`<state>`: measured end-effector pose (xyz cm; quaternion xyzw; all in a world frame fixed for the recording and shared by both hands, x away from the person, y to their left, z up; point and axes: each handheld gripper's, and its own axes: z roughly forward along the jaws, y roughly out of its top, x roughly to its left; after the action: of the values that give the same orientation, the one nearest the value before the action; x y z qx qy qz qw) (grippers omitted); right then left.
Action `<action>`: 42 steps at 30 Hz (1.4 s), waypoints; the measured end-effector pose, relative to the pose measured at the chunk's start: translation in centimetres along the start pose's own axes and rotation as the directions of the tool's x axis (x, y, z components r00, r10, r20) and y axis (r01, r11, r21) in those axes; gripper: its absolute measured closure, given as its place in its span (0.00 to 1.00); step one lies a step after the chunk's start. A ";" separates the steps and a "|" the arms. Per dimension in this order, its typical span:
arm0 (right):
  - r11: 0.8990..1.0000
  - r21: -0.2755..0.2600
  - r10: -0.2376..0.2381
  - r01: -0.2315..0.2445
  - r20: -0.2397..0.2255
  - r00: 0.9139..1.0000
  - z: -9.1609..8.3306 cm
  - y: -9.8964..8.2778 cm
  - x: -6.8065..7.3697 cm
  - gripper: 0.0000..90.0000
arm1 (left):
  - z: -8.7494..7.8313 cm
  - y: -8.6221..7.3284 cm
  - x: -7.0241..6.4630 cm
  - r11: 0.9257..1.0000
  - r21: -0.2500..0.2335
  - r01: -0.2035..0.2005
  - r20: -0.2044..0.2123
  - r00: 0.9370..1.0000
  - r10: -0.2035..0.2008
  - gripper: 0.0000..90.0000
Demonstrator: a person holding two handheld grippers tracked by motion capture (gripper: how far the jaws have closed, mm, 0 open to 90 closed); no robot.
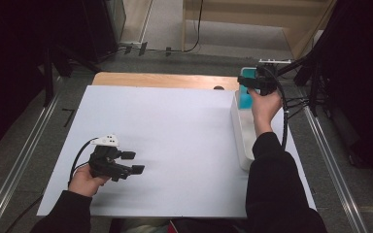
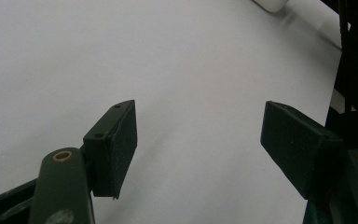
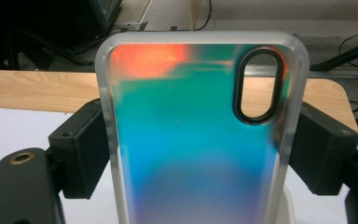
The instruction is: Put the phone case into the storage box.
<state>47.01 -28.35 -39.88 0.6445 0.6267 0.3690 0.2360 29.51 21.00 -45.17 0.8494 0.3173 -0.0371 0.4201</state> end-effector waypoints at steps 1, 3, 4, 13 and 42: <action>1.000 -0.001 -0.004 0.004 0.002 1.000 0.1 -0.1 0.0 0.17 | 0.0 0.0 0.0 1.000 -0.002 0.001 0.000 1.000 -0.001 0.30; 1.000 -0.001 -0.008 0.008 0.004 1.000 0.3 -0.4 -0.1 0.17 | 0.0 0.0 0.0 1.000 0.000 0.001 -0.002 1.000 -0.001 0.30; 1.000 0.003 -0.009 0.009 0.006 1.000 0.4 -0.5 -0.1 0.17 | 0.0 0.0 0.1 1.000 0.000 0.001 0.000 1.000 -0.001 0.30; 0.999 0.015 -0.029 0.029 0.023 0.999 0.9 -1.5 -0.3 0.17 | 0.0 0.0 0.1 1.000 0.005 -0.001 -0.004 1.000 0.001 0.30; 0.995 0.088 -0.042 0.043 -0.013 0.999 1.5 -3.1 -0.8 0.16 | 0.1 0.0 0.0 1.000 0.005 -0.008 -0.004 1.000 0.008 0.30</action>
<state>46.26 -28.60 -43.38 0.6386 0.6575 0.3394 0.2114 29.56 20.95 -45.19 0.8517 0.3146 -0.0346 0.4176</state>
